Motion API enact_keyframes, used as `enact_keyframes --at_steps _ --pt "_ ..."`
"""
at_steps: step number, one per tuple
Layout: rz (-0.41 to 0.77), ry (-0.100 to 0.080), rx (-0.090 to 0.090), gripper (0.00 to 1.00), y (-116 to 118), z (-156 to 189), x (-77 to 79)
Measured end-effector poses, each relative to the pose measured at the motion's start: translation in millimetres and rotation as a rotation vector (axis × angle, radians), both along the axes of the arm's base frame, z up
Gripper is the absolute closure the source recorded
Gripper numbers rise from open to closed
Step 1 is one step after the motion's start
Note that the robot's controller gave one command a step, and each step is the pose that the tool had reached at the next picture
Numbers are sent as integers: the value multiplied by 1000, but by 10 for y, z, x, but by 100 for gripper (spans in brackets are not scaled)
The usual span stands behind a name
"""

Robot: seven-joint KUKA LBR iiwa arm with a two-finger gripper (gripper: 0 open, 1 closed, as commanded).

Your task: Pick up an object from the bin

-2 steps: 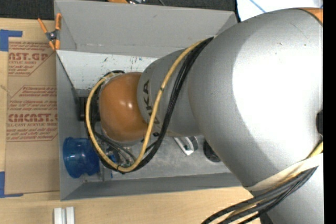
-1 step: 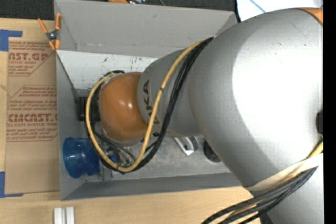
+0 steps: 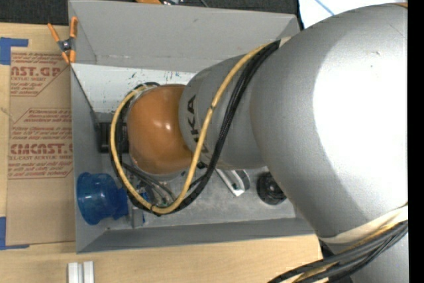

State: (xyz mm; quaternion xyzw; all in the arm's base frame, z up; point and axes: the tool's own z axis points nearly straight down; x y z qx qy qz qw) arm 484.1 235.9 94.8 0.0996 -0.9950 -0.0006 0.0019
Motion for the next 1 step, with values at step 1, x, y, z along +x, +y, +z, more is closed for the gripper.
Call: enact_keyframes --at_steps 1 --pt "0 5 -3 100 -5 359 -13"
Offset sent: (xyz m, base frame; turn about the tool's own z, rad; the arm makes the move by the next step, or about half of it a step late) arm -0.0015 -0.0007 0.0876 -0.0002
